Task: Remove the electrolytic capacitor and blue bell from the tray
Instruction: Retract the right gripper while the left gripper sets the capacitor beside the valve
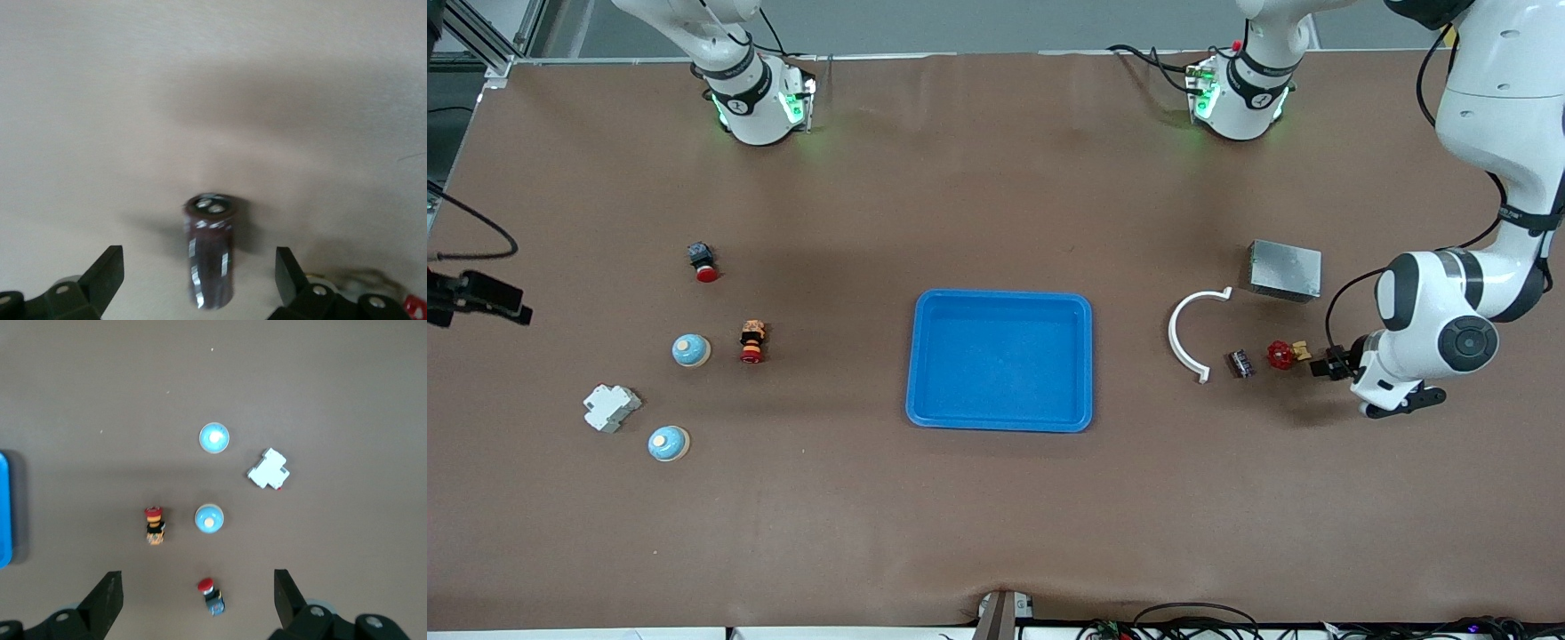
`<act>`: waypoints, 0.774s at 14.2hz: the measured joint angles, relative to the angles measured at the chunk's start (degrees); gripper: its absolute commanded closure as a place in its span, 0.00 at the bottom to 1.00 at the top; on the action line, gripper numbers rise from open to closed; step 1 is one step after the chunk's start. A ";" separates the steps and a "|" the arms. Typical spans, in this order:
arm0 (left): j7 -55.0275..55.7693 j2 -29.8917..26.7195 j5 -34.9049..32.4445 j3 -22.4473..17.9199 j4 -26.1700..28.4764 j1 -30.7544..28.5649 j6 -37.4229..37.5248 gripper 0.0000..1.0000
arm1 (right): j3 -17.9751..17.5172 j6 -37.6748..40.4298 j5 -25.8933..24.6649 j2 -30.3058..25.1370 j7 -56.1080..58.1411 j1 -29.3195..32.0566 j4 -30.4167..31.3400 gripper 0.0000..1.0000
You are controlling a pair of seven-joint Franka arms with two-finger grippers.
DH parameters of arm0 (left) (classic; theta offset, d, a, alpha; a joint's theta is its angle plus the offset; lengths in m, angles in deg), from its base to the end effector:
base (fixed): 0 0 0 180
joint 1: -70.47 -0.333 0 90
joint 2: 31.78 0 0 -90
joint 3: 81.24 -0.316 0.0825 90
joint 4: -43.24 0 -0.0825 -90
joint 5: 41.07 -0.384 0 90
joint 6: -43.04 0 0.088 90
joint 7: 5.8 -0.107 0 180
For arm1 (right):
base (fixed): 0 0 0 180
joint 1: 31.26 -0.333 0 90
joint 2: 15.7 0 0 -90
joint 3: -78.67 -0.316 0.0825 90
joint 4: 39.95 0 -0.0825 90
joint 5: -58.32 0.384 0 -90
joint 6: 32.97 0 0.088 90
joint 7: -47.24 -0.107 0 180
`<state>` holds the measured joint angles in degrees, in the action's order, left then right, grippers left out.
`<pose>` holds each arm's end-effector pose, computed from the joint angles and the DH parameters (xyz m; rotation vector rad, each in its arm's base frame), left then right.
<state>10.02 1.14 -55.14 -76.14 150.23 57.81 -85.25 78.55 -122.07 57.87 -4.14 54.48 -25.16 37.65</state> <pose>0.6103 0.0902 0.1918 -2.9652 -0.3663 0.2801 0.6113 -0.0650 0.6071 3.1341 0.0342 -0.0030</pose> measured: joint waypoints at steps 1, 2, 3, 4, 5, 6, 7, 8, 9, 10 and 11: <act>-0.56 -1.41 0.29 0.14 -0.39 -0.40 2.15 0.00 | -0.01 1.35 -0.01 -1.28 -0.01 -0.21 0.00 0.00; -1.72 -3.28 0.74 0.30 -0.67 -0.69 5.06 0.00 | -0.03 2.42 -0.01 -2.45 -0.24 -0.42 0.00 0.00; -2.95 -5.55 1.40 0.43 -0.83 -0.91 8.38 0.00 | -0.04 3.28 -0.01 -3.50 -1.04 -0.70 0.00 0.00; -4.09 -8.00 2.42 0.47 -0.86 -1.02 11.48 0.00 | -0.05 4.12 -0.01 -4.46 -2.30 -1.20 -0.01 0.00; -5.13 -10.31 3.35 0.48 -0.82 -1.05 14.06 0.00 | -0.08 5.02 0.00 -5.32 -3.38 -1.91 -0.01 0.00; -5.90 -12.25 4.10 0.49 -0.75 -1.06 16.16 0.00 | -0.11 6.04 0.00 -5.95 -4.13 -2.64 -0.01 0.00; -6.65 -13.81 4.51 0.50 -0.63 -1.19 17.72 0.00 | -0.15 6.93 0.00 -6.38 -4.59 -3.16 0.00 0.00; -7.70 -15.11 5.06 0.51 -0.48 -1.62 18.97 0.00 | -0.21 7.31 0.00 -6.58 -4.71 -3.43 0.00 0.00; -9.38 -16.33 6.21 0.51 -0.39 -2.24 20.35 0.00 | -0.22 7.39 0.00 -6.61 -4.72 -3.52 0.01 0.00; -11.31 -17.62 7.67 0.50 -0.37 -2.94 22.01 0.00 | -0.22 7.42 0.00 -6.60 -4.72 -3.51 0.08 0.00; -12.78 -19.21 8.96 0.50 -0.38 -3.66 23.81 0.00 | -0.21 7.51 0.00 -6.60 -4.72 -3.52 0.16 0.00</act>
<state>-2.76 -18.07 -46.18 -75.63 149.85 54.15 -61.44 78.34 -114.56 57.87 -10.74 49.76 -28.67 37.81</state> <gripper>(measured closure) 0.000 0.000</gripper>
